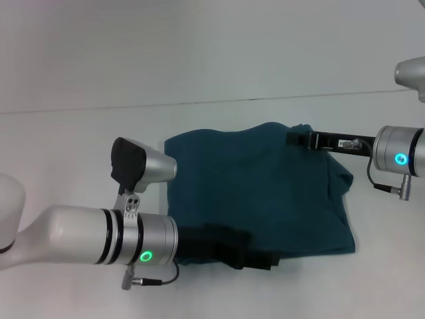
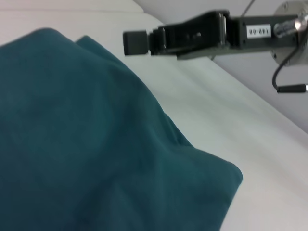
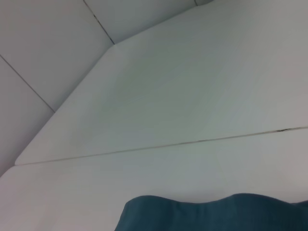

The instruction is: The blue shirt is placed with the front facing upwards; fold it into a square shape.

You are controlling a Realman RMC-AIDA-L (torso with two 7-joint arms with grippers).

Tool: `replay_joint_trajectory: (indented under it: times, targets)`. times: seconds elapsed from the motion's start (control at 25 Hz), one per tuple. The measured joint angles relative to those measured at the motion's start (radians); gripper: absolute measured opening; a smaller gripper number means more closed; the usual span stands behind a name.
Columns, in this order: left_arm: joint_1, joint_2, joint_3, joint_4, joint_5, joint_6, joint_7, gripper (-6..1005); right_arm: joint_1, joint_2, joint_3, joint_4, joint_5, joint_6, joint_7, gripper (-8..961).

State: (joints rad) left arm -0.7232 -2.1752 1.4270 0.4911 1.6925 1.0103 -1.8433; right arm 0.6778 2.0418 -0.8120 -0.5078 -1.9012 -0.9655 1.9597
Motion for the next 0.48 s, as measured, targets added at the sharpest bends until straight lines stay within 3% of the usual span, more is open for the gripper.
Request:
replay_joint_trajectory:
  times: [0.28,0.4,0.48]
  targets:
    - [-0.002,0.000,0.003,0.004,-0.020,0.036,-0.005,852,-0.006,-0.001,0.000,-0.006,0.001,-0.003,0.002,10]
    - [0.008,0.003,-0.035,0.034,-0.038,0.149,0.003,853,-0.012,-0.003,0.000,-0.007,0.001,-0.005,-0.001,10]
    - [0.025,0.008,-0.105,0.074,-0.042,0.270,0.019,854,-0.019,-0.006,0.003,-0.009,0.002,-0.013,-0.004,10]
